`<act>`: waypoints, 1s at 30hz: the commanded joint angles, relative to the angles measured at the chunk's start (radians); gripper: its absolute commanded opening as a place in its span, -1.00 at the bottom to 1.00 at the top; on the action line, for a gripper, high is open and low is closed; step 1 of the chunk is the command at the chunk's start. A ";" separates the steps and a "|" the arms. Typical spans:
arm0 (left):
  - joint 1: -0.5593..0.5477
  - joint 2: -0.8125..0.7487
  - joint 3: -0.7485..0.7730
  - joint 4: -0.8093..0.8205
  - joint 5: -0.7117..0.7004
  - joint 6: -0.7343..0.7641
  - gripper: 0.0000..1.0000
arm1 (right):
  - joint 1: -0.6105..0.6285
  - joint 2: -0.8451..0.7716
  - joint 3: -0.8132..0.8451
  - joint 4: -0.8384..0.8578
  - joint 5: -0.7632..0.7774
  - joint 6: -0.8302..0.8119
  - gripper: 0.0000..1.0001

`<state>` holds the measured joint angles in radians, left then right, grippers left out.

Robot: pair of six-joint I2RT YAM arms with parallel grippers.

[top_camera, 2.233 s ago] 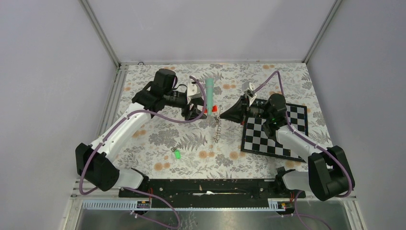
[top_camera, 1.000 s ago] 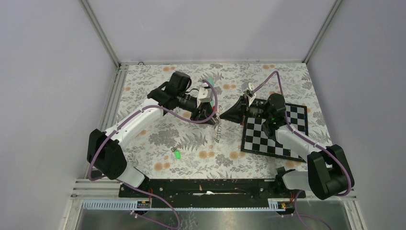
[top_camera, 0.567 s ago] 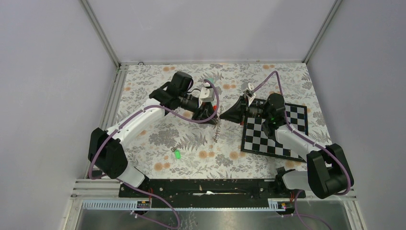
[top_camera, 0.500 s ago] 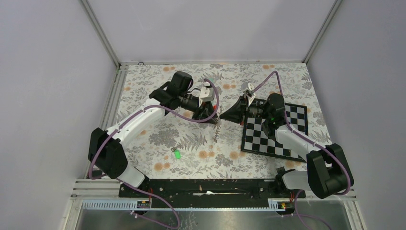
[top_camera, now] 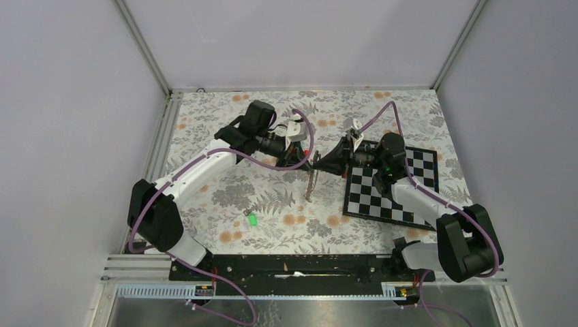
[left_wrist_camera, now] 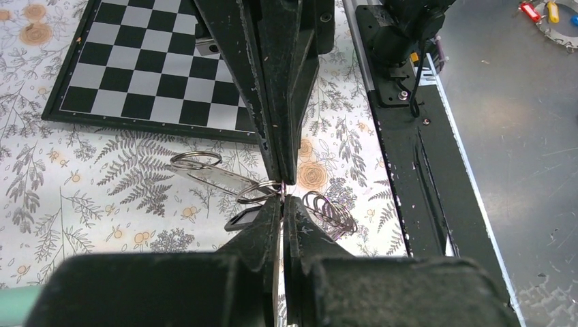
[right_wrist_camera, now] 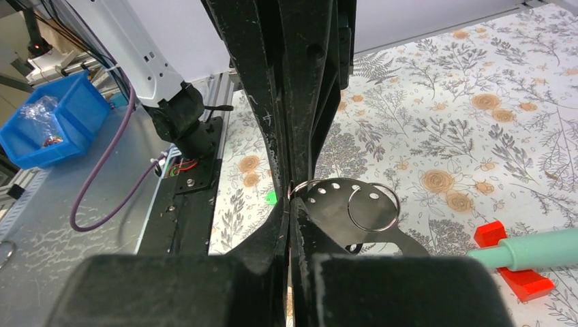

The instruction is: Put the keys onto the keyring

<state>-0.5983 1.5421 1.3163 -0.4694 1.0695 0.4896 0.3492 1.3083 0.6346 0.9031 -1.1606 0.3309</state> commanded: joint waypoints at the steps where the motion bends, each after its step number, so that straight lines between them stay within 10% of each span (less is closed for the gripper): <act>1: -0.016 -0.013 0.055 -0.007 -0.073 0.029 -1.00 | -0.006 -0.009 0.003 -0.020 0.016 -0.076 -1.00; 13: -0.175 0.025 0.269 -0.411 -0.637 0.270 -1.00 | -0.006 -0.063 0.077 -0.504 -0.002 -0.542 -0.10; 30: -0.293 0.055 0.411 -0.557 -0.890 0.400 -1.00 | -0.004 0.001 -0.066 0.109 -0.005 -0.104 -0.12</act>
<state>-0.8707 1.5818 1.6398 -0.9813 0.2527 0.8513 0.3466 1.2881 0.6041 0.7620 -1.1706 0.1085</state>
